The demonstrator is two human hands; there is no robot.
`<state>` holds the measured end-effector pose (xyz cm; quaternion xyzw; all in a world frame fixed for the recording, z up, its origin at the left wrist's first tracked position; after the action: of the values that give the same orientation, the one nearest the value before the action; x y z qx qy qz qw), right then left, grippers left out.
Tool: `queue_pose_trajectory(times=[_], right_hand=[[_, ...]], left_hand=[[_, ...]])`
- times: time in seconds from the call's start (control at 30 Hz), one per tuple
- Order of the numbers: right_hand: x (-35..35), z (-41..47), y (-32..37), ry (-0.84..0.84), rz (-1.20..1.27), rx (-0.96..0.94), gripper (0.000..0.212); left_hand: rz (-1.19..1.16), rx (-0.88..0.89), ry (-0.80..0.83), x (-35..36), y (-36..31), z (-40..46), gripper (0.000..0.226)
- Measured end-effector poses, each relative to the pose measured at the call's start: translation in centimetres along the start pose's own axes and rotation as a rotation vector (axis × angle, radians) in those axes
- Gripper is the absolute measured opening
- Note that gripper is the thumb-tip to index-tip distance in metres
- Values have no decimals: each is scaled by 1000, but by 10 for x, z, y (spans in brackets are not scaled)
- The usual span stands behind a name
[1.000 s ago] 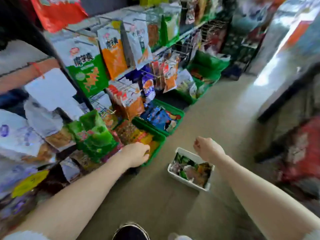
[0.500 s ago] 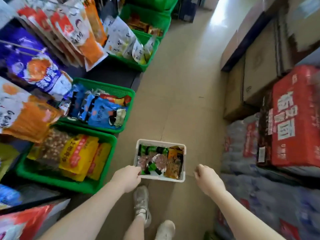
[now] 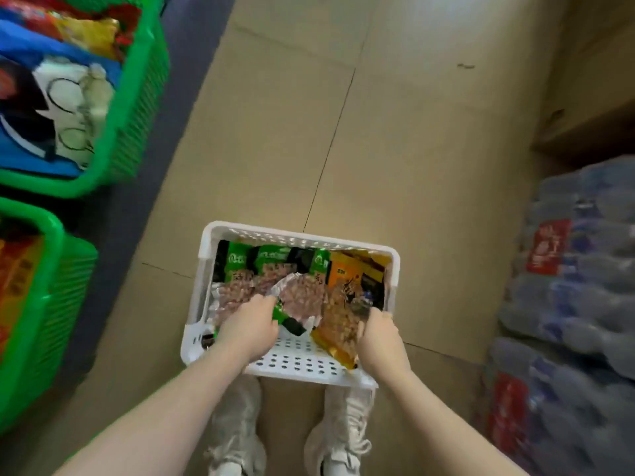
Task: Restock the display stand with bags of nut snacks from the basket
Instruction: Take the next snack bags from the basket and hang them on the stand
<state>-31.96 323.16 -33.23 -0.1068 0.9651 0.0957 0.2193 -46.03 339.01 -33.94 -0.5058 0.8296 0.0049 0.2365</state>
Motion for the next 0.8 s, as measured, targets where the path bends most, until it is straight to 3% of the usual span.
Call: queue_pose_trajectory(times=[0.17, 0.37, 0.47, 0.67, 0.8], right_hand=[[29, 34, -4, -123, 161, -13, 60], [3, 42, 39, -319, -47, -202, 66], [-25, 45, 47, -405, -187, -257, 65], [-32, 51, 36, -371, -219, -229, 62], [-25, 66, 37, -370, -132, -162, 41]], left_hand=[[12, -46, -131, 26, 0, 66, 60], [3, -68, -141, 39, 5, 102, 80], [-77, -112, -100, 44, 10, 110, 66], [-119, -20, -160, 39, 7, 84, 36], [-114, 39, -260, 21, 19, 60, 30]])
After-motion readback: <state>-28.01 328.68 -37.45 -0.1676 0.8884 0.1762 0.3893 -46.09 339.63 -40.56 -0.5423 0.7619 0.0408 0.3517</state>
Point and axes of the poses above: each hand's wrist, its own z-axis towards the middle knuckle, its own x-axis out of the palm, y = z × x, the point moved 10 cm from there along z, towards the middle knuckle, and after that the axes turned 8 degrees about y, right-handed, at the moved point
